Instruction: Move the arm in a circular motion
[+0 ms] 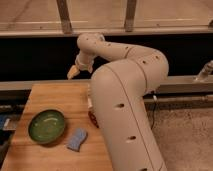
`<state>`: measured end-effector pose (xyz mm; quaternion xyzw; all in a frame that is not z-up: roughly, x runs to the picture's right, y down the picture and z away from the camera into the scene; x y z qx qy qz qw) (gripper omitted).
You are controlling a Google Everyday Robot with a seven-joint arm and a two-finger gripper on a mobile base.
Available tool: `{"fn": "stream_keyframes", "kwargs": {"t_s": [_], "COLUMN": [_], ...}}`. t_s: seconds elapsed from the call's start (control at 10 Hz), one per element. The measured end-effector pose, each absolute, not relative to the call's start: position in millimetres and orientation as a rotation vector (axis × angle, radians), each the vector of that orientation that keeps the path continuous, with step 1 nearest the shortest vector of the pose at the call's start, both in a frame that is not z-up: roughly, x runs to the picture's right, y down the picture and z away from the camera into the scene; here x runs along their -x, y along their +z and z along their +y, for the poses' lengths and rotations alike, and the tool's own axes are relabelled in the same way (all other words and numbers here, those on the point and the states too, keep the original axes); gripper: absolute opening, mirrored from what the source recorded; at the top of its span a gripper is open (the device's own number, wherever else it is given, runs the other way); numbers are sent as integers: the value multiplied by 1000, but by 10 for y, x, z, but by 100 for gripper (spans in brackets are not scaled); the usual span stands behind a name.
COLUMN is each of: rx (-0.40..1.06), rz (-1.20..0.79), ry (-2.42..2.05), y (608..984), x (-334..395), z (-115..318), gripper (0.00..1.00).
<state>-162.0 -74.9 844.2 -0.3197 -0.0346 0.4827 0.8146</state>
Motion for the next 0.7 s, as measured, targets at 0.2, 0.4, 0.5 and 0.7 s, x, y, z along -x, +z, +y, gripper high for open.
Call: {"fn": "stream_keyframes", "kwargs": {"t_s": [0.2,0.4,0.5,0.7], "rx": [701,703,700,668], "rz": [-76,-71,-67,-24], "ry": [975,957,963,1031], "y": [8019,7573,7458,7208], "x": [1741,1631,1537,1096], "z": [-459,-136,-41,206], "gripper": [79,79,79,79]}}
